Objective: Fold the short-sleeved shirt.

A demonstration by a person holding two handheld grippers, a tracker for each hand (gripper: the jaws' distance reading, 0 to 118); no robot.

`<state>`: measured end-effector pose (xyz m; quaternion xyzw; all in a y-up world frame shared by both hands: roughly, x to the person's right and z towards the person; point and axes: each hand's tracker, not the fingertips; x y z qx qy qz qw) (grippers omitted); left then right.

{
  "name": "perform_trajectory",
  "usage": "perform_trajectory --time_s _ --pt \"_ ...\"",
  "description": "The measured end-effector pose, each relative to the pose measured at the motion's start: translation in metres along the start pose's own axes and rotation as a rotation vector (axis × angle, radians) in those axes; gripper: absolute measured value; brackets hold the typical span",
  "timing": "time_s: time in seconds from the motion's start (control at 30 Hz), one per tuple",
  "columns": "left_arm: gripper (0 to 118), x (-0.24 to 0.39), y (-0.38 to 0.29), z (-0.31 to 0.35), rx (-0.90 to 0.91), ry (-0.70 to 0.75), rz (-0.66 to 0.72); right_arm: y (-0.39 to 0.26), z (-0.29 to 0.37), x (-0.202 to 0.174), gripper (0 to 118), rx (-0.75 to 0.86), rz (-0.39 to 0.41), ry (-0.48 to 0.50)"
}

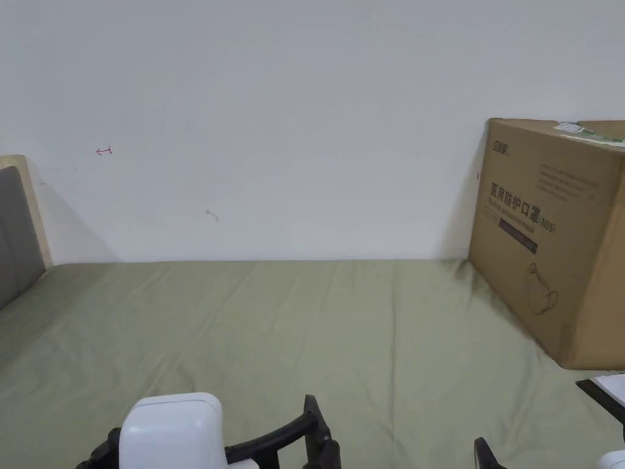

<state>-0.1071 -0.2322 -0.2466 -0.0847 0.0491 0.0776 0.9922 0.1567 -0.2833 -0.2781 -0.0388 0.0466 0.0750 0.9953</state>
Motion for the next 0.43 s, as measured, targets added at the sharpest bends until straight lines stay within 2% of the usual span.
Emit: perform_trajectory --time_s 0.13,0.23,0.43 --pt "117 -0.0073 -0.003 -0.0031 -0.002 0.009 0.055 -0.0016 0.0013 0.0012 118 -0.006 -0.008 0.0" --pt "117 -0.006 -0.0032 -0.0008 0.011 0.064 0.037 -0.0024 0.0021 0.0022 118 -0.01 -0.01 -0.001" --pt "117 -0.0087 -0.0027 -0.0008 -0.001 0.073 0.033 -0.0036 0.0023 0.0029 118 -0.011 -0.014 -0.006"
